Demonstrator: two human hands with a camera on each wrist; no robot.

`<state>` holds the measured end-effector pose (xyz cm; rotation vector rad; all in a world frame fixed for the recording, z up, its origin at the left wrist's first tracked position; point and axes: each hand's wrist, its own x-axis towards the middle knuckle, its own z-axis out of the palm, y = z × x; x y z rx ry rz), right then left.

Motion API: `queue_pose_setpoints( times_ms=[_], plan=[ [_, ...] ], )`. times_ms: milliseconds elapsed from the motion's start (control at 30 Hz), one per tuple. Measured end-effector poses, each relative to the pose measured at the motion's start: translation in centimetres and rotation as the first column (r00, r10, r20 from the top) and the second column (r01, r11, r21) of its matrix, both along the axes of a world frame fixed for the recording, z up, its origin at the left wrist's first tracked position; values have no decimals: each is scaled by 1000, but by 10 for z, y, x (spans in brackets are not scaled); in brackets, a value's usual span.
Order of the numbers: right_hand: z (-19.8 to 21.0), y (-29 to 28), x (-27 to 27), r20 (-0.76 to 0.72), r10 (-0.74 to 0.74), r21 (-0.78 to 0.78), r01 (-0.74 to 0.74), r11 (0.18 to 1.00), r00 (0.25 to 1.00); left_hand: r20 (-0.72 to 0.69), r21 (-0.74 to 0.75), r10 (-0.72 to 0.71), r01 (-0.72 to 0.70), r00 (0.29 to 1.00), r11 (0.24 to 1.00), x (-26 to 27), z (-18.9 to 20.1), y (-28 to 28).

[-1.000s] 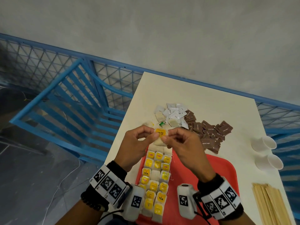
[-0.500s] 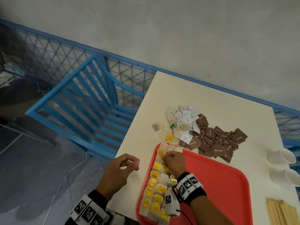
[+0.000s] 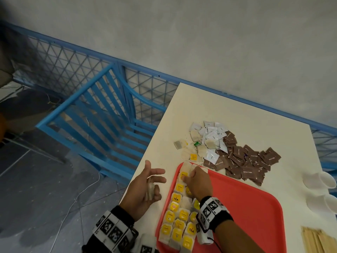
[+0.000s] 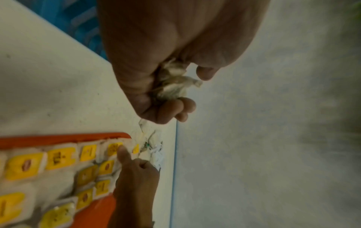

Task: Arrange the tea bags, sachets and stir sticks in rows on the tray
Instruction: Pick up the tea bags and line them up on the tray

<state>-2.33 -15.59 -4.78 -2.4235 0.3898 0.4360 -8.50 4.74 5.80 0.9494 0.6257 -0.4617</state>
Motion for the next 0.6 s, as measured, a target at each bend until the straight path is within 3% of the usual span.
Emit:
queue_pose_setpoints(
  times_ms=[133, 233, 300, 400, 600],
  plan=[
    [66, -5, -11, 281, 59, 200, -119, 973, 958, 3, -188, 7, -6, 1000, 982, 9, 8, -15],
    [127, -8, -35, 470, 196, 284, -358, 890, 860, 22, -241, -23, 28, 999, 970, 14, 15, -32],
    [152, -8, -53, 479, 293, 217, -435, 874, 827, 35, -268, -33, 41, 999, 962, 15, 18, -45],
    [157, -7, -67, 378, 355, 92, -417, 904, 855, 55, -295, -35, 50, 998, 954, 15, 19, -64],
    [147, -22, -72, 407, 216, 64, -263, 963, 888, 77, -264, -19, 39, 997, 964, 13, 18, -96]
  ],
)
